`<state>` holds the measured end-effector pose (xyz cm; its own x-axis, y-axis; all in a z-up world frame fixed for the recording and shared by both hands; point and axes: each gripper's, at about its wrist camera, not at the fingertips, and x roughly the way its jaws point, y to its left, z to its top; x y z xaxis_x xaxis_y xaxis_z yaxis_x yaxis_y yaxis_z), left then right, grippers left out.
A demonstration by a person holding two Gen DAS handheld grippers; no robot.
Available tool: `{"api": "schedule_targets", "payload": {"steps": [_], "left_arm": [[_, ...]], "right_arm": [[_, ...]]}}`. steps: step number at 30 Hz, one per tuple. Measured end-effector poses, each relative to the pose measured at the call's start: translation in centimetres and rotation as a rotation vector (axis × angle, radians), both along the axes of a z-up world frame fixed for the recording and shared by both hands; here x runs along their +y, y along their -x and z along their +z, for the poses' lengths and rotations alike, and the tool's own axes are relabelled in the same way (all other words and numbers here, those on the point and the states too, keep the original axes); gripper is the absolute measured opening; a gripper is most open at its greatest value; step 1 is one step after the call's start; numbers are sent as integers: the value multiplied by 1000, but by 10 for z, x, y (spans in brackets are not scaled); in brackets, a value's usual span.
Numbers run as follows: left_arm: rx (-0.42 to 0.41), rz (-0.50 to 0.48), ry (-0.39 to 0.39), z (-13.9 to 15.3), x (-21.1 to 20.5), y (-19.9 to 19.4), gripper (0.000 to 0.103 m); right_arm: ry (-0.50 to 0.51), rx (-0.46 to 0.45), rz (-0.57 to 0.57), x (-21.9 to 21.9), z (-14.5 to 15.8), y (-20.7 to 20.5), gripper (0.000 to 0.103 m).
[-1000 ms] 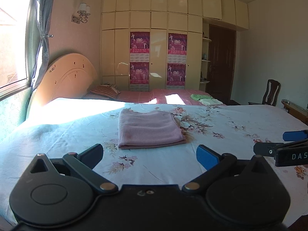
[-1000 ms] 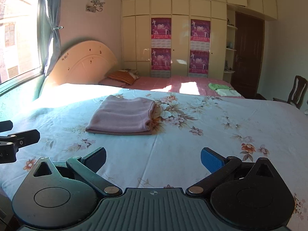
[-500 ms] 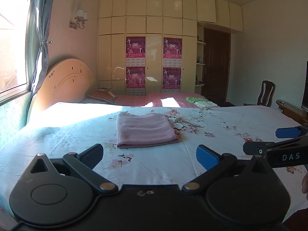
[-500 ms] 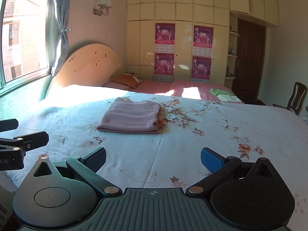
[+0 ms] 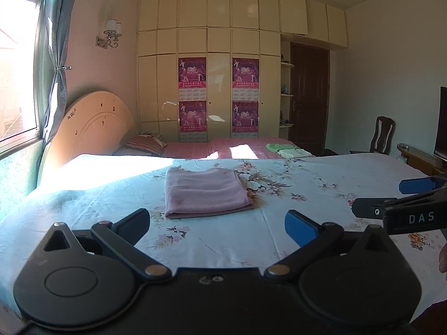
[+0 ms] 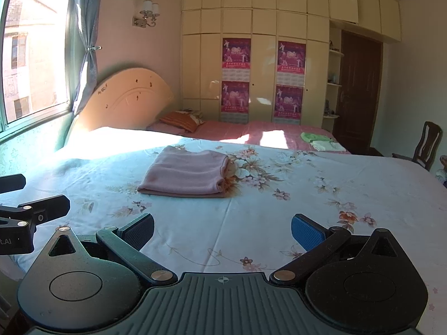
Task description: Fold small clothes
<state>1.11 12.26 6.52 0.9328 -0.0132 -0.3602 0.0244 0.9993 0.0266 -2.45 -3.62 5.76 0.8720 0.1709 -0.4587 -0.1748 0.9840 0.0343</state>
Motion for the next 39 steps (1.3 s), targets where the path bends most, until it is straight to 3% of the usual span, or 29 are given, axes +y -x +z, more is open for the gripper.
{"api": "schedule_targets", "payload": {"steps": [39], "left_arm": [[-18,1,-30,9,2,1,103]], "right_arm": [[14,-31,28,-2,11,6,103]]}}
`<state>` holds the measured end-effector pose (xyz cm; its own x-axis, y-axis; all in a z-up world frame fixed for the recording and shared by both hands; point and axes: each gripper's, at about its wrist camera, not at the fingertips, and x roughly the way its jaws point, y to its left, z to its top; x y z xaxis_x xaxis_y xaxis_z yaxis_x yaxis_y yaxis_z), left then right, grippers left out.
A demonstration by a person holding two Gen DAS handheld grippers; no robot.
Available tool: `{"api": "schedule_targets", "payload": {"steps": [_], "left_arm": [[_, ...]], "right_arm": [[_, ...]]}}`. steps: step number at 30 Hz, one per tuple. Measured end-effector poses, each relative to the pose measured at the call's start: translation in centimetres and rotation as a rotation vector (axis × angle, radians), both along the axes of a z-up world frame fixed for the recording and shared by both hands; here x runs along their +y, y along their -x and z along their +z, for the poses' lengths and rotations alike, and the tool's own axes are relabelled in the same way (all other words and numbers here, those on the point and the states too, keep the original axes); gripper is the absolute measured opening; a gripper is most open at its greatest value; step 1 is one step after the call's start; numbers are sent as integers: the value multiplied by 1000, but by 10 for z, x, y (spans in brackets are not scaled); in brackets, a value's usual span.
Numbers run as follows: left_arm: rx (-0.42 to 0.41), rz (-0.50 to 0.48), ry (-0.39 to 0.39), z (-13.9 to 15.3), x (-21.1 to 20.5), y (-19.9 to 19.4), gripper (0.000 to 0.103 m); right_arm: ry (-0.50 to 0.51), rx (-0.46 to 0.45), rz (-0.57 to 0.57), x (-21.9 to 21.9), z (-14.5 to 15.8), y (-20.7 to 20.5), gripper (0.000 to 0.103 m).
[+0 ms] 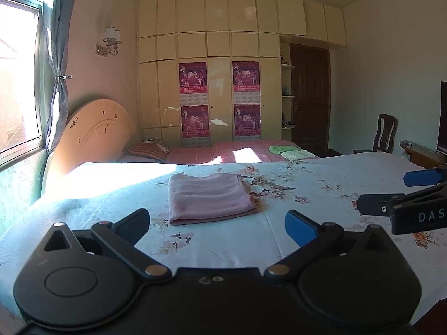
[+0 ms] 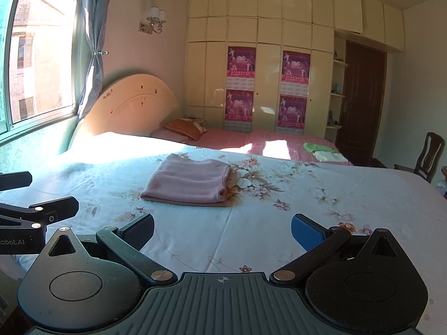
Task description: Fold small clothes
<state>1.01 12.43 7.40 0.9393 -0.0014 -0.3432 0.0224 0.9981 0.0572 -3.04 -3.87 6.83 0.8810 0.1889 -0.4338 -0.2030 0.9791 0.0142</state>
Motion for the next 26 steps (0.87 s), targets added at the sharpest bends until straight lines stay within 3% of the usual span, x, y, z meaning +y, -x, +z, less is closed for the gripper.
{"api": "schedule_targets", "payload": {"steps": [26], "left_arm": [[-16,-28,0,-5,8,-7,103]], "right_arm": [[11,6,20,9,-3,-13,103]]}}
